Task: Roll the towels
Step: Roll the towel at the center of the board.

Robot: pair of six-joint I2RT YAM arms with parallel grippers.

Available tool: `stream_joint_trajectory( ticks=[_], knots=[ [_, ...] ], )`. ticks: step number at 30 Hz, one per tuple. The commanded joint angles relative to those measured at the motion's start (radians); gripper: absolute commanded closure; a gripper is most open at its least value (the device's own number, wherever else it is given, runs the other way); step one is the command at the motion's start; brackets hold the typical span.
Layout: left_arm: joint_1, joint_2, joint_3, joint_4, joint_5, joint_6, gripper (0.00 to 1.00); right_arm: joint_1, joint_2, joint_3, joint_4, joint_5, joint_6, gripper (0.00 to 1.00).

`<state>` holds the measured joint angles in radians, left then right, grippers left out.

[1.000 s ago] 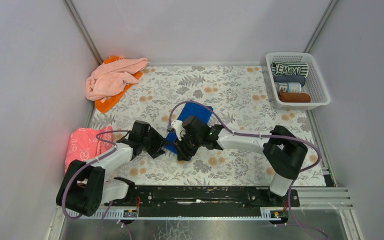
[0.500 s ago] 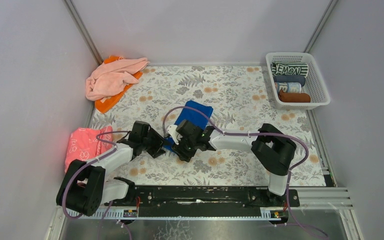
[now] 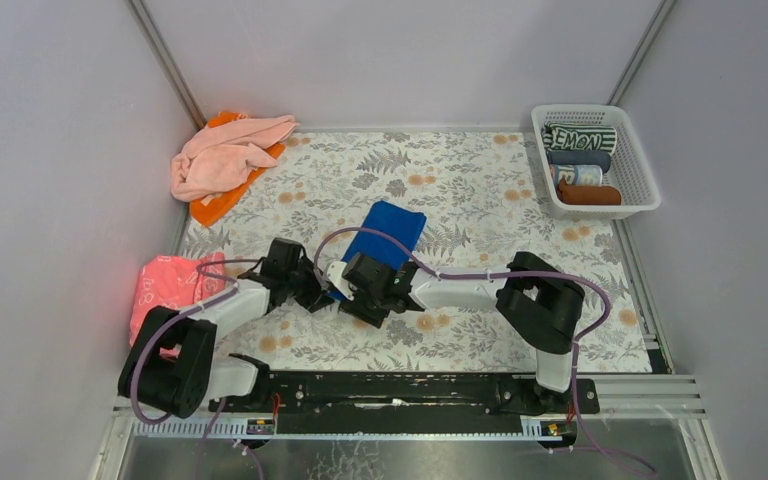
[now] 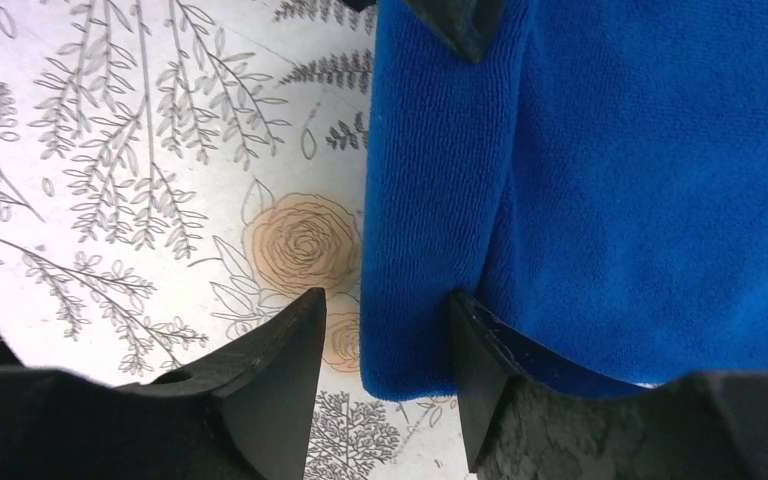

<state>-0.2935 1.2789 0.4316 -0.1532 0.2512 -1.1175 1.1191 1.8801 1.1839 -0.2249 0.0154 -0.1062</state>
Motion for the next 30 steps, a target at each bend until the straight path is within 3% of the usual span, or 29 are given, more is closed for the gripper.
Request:
stream_joint_trajectory(
  ticks=[1,11,17,19,25,30],
  knots=[
    [0.001,0.112,0.009,-0.156,-0.096,0.069,0.59,-0.001,-0.002,-0.005,-0.067,0.085,-0.029,0.45],
    [-0.001,0.226,0.165,-0.349,-0.178,0.129,0.60,0.001,0.027,-0.043,-0.017,0.096,-0.043,0.49],
    [-0.001,0.295,0.207,-0.380,-0.168,0.164,0.59,0.001,0.053,-0.030,-0.021,0.051,-0.066,0.68],
    [-0.001,0.299,0.218,-0.391,-0.162,0.174,0.58,0.000,0.051,-0.014,-0.039,-0.026,-0.065,0.74],
    [0.001,0.159,0.222,-0.433,-0.185,0.177,0.38,-0.035,0.022,0.013,-0.031,-0.359,0.002,0.96],
    [0.002,0.002,0.217,-0.469,-0.201,0.160,0.22,-0.130,0.014,-0.015,0.093,-0.633,0.145,1.00]
  ],
)
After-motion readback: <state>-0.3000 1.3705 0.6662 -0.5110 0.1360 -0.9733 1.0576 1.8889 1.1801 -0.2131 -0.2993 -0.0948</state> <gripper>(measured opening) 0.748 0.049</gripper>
